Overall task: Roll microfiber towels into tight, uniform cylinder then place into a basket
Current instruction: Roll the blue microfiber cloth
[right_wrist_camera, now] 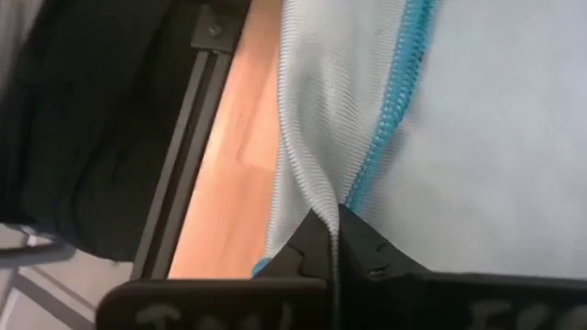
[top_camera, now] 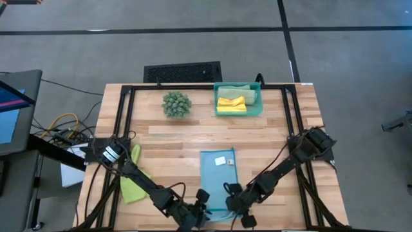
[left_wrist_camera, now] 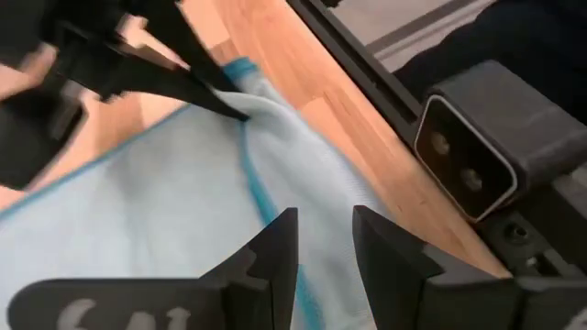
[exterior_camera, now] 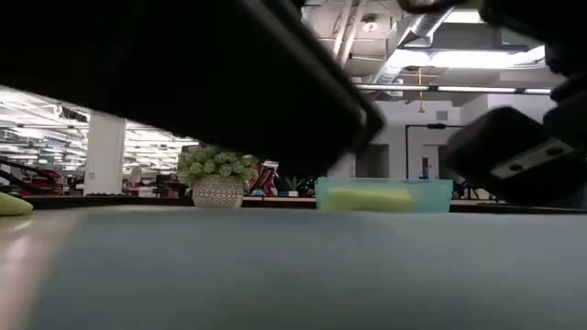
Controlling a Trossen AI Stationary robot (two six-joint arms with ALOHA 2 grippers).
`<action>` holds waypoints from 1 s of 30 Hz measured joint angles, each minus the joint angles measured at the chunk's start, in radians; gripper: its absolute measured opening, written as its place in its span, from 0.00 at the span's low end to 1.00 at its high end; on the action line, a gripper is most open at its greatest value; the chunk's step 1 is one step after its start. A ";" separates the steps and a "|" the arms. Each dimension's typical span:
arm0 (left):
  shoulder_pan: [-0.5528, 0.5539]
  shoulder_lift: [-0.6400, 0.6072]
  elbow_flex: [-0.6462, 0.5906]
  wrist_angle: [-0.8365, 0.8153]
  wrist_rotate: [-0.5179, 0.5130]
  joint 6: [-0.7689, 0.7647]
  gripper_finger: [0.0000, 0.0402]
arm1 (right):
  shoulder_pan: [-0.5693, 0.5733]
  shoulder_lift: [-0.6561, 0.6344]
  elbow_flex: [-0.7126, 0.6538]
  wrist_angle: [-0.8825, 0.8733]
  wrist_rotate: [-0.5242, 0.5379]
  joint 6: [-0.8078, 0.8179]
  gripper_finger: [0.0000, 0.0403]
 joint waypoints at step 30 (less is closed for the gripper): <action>0.144 0.001 0.000 0.064 0.090 -0.278 0.27 | -0.011 -0.192 -0.278 0.282 0.076 0.146 0.04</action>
